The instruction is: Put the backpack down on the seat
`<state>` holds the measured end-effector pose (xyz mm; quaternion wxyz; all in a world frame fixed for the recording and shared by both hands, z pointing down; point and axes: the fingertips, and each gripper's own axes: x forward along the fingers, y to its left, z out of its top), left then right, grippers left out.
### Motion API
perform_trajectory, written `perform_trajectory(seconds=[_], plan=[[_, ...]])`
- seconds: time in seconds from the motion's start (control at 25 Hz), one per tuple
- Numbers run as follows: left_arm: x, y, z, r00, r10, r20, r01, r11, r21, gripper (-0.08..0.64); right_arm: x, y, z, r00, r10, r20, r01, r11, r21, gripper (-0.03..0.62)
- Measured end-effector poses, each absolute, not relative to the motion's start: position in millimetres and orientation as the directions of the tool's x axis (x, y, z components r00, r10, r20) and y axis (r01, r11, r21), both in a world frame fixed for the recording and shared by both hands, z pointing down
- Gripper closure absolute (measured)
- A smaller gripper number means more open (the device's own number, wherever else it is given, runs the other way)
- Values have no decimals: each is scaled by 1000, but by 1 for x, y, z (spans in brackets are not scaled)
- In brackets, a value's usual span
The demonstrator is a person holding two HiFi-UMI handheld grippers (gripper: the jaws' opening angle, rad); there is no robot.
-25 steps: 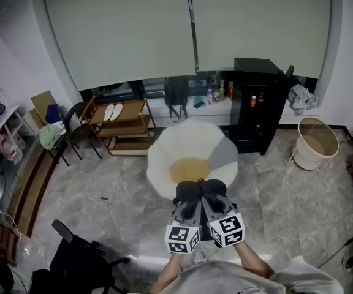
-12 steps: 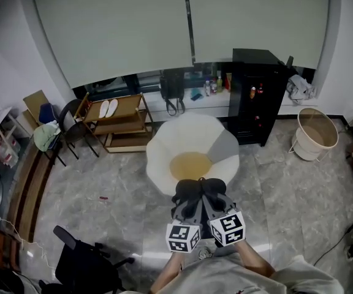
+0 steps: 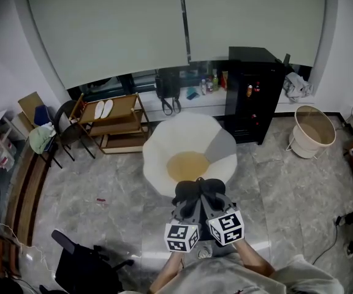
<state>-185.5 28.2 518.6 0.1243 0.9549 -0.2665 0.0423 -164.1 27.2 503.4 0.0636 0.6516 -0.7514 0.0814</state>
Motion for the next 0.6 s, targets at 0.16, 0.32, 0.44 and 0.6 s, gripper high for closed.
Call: perform_trajectory(seconds=[0.16, 0.32, 0.44, 0.6], plan=[[-177, 20, 524, 858, -489, 158, -513, -830, 220, 528, -156, 20, 508, -132, -969, 206, -991, 126, -43, 558], [-169, 13, 530, 860, -482, 170, -510, -830, 227, 528, -148, 13, 515, -127, -968, 215, -992, 119, -53, 558], [-162, 0, 534, 858, -480, 181, -511, -828, 231, 528, -140, 0, 520, -126, -967, 220, -991, 115, -63, 558], [-151, -21, 542, 854, -482, 195, -518, -824, 230, 528, -129, -22, 527, -132, -965, 225, -990, 119, -73, 558]])
